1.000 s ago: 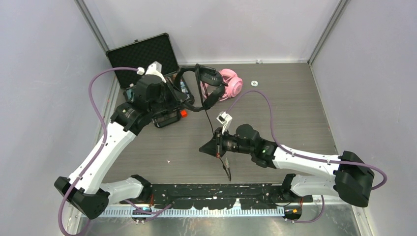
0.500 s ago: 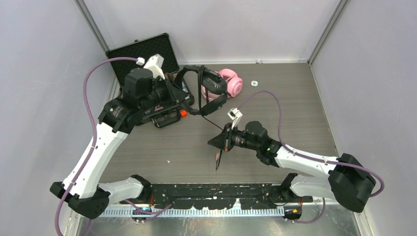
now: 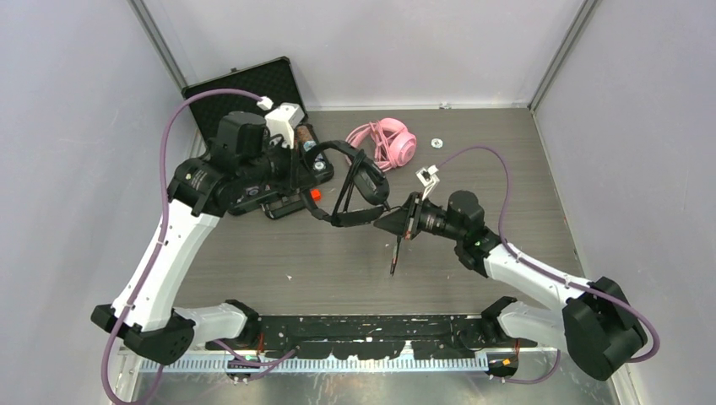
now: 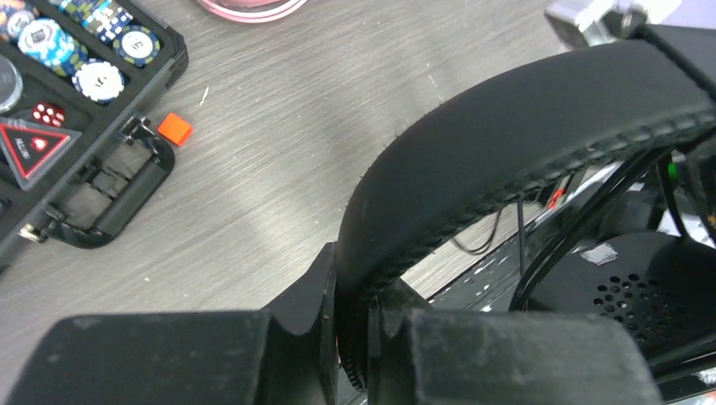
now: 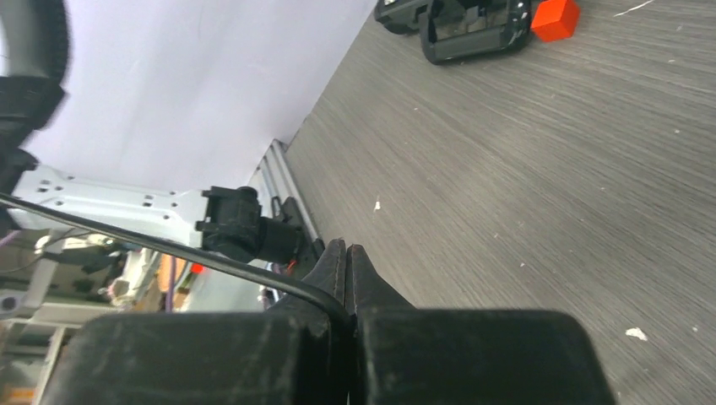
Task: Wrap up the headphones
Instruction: Wrap the headphones cable around the headphones.
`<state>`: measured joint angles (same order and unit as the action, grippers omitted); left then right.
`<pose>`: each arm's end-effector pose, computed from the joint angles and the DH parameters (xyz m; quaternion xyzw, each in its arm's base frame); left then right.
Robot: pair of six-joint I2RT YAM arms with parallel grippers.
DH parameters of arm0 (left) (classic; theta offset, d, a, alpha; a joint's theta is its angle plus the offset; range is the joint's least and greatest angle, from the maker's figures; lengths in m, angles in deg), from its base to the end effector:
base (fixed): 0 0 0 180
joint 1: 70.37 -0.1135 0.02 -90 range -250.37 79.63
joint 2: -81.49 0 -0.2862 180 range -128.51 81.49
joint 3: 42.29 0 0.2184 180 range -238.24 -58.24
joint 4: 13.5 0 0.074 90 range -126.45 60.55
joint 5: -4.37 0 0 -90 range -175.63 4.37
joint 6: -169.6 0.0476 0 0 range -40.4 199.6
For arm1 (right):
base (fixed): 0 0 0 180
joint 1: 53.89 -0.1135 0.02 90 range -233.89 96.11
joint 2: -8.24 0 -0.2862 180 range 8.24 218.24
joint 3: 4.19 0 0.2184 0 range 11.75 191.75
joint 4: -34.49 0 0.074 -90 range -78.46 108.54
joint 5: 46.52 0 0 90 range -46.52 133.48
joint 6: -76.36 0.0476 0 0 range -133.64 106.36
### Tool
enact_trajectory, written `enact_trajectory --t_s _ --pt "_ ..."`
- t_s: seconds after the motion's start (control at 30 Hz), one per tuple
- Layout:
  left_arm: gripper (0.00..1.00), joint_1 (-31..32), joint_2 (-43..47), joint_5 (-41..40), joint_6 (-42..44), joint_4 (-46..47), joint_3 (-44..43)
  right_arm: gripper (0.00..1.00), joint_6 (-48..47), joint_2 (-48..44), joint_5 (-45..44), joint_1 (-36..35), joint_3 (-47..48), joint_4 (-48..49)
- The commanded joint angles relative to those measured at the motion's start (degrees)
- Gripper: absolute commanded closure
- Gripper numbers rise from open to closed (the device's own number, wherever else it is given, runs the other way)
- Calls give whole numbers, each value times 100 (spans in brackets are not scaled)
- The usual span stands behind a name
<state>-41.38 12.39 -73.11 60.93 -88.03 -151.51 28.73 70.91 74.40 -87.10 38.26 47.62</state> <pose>0.1562 -0.0983 0.4535 0.1297 0.8712 -0.2755 0.3850 0.1602 0.1341 0.2781 -0.1182 0.7341 0.5489 0.3818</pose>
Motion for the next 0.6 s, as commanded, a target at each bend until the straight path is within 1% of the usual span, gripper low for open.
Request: enact_trajectory --t_s 0.0,0.1,0.2,0.3,0.37,0.43,0.47,0.57 --pt "100 -29 69 896 1204 -548 -298 99 361 164 806 451 537 -608" --pt "100 -26 50 1038 1825 -701 -133 100 441 166 1174 483 858 -1022" --pt "100 -25 -15 1116 2736 -962 -24 100 703 204 1666 492 1095 -1139" --pt "100 -19 -9 1152 3432 -1061 238 99 1204 282 2135 492 1116 -751" --pt "100 -13 50 1449 4001 -1055 436 96 1560 333 2327 493 1022 -323" --pt "100 36 93 1759 4598 -1050 610 94 1678 413 2479 474 956 -155" --pt "100 63 95 1825 4864 -1037 665 95 1720 478 2588 474 946 -141" --pt "100 82 -56 1846 5303 -1059 592 98 1987 642 2812 453 979 11"
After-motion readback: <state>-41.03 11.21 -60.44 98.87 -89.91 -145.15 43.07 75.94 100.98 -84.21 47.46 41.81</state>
